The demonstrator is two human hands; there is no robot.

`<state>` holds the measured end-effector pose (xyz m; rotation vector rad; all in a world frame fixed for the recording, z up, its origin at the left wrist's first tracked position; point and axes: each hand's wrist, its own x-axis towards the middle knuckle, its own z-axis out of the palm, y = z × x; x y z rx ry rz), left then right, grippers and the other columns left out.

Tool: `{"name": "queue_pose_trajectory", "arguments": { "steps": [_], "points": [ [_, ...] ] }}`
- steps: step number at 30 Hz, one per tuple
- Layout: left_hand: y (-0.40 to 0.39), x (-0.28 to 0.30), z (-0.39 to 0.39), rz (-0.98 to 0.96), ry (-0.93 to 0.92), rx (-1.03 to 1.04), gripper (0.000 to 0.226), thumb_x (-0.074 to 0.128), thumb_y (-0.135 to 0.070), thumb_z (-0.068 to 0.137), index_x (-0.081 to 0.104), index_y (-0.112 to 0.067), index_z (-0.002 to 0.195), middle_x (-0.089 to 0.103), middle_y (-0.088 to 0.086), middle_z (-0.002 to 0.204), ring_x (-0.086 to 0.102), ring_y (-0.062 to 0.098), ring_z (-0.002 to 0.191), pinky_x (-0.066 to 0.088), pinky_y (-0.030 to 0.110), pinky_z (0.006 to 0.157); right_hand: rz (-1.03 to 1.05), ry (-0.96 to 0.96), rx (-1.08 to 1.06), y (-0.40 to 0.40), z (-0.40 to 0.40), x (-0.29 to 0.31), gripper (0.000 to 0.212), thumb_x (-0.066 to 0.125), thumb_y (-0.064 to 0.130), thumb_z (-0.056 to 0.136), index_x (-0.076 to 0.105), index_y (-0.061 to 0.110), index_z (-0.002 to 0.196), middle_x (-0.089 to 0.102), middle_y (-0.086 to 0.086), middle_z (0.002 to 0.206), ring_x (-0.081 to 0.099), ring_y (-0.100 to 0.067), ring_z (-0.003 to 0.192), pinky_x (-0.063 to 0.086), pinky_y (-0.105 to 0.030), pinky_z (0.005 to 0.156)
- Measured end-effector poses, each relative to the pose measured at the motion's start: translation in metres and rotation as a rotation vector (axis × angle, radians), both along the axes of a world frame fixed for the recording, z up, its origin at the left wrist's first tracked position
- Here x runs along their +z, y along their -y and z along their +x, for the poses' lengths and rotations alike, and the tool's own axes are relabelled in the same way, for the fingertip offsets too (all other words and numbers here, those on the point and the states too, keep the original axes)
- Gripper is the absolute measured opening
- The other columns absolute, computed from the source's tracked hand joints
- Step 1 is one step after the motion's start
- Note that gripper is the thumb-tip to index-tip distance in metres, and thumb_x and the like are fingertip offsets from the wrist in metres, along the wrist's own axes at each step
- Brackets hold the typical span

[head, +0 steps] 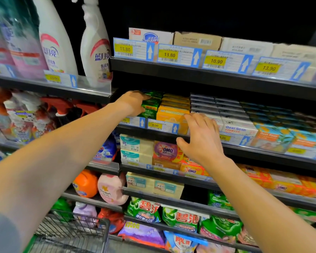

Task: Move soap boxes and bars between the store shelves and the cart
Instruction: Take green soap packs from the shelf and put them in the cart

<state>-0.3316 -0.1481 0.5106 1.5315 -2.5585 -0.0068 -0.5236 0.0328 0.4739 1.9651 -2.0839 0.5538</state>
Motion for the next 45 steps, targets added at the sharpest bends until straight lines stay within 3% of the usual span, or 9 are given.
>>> {"name": "queue_pose_trajectory", "arguments": {
  "steps": [4,7,9,11,18,27,38,40,45],
  "points": [
    [0.003,0.001,0.002,0.031,0.002,-0.015,0.069,0.057,-0.026,0.097,0.021,-0.031,0.156,0.021,0.005,0.162,0.020,0.028,0.148,0.024,0.037,0.119,0.002,0.001,-0.004,0.001,0.001,0.000,0.073,0.059,0.047,0.090,0.031,0.021,0.152,0.034,0.000,0.157,0.021,-0.023,0.148,0.012,-0.046,0.123],
    [0.003,0.006,-0.001,0.058,0.038,-0.079,0.083,0.062,-0.031,0.092,0.009,-0.031,0.157,0.009,0.003,0.164,0.007,0.028,0.151,0.015,0.039,0.121,0.001,0.004,-0.009,0.002,0.002,0.000,0.073,0.059,0.047,0.091,0.030,0.022,0.152,0.033,0.001,0.157,0.020,-0.023,0.148,0.010,-0.046,0.124],
    [0.005,0.005,-0.005,0.098,0.109,-0.102,0.089,0.062,-0.038,0.092,0.003,-0.031,0.157,0.002,0.000,0.165,-0.001,0.027,0.151,0.010,0.045,0.123,0.006,0.004,-0.011,0.002,0.003,0.001,0.072,0.058,0.048,0.091,0.030,0.022,0.152,0.033,0.001,0.157,0.020,-0.022,0.148,0.009,-0.046,0.124],
    [0.009,0.002,-0.009,0.133,0.146,-0.083,0.090,0.061,-0.041,0.091,0.000,-0.031,0.157,-0.001,-0.002,0.165,0.000,0.029,0.151,0.015,0.051,0.121,0.005,0.002,-0.013,0.003,0.003,0.002,0.072,0.058,0.048,0.091,0.030,0.022,0.152,0.033,0.001,0.157,0.020,-0.022,0.148,0.010,-0.046,0.124],
    [0.009,0.002,-0.008,0.095,0.154,-0.077,0.086,0.058,-0.043,0.096,0.003,-0.021,0.158,0.005,0.005,0.165,0.009,0.026,0.151,0.014,0.038,0.121,-0.001,-0.003,-0.003,0.005,0.001,0.002,0.071,0.059,0.047,0.090,0.032,0.022,0.151,0.036,0.001,0.155,0.024,-0.022,0.146,0.014,-0.047,0.122],
    [0.019,-0.002,-0.018,0.081,0.135,-0.072,0.081,0.059,-0.040,0.094,0.009,-0.027,0.157,0.016,0.004,0.164,0.018,0.031,0.148,0.024,0.053,0.117,0.008,-0.010,-0.002,0.005,-0.001,0.002,0.072,0.058,0.048,0.090,0.029,0.024,0.152,0.034,0.003,0.155,0.022,-0.021,0.147,0.012,-0.045,0.123],
    [0.005,0.005,-0.018,0.129,0.044,-0.028,0.077,0.052,-0.044,0.096,0.007,-0.029,0.158,0.012,0.003,0.164,0.007,0.029,0.151,0.010,0.057,0.120,0.024,-0.025,-0.043,0.000,0.004,0.011,0.074,0.059,0.048,0.090,0.028,0.023,0.153,0.031,0.001,0.157,0.018,-0.024,0.149,0.011,-0.047,0.123],
    [-0.010,0.005,-0.015,0.080,-0.004,-0.022,0.071,0.048,-0.046,0.098,0.013,-0.028,0.157,0.014,0.003,0.164,0.004,0.027,0.151,0.009,0.055,0.120,0.007,-0.028,-0.032,-0.007,0.007,0.012,0.073,0.059,0.047,0.090,0.029,0.023,0.153,0.030,0.000,0.158,0.016,-0.025,0.149,0.010,-0.047,0.123],
    [-0.075,-0.009,0.006,-0.163,-0.161,-0.077,0.068,0.052,-0.052,0.093,0.035,-0.021,0.151,0.039,0.006,0.154,0.029,0.031,0.144,0.027,0.054,0.114,-0.018,-0.062,0.015,-0.027,0.025,0.005,0.072,0.059,0.049,0.089,0.032,0.022,0.151,0.032,0.000,0.156,0.019,-0.025,0.148,0.012,-0.047,0.122]
  ]
}}
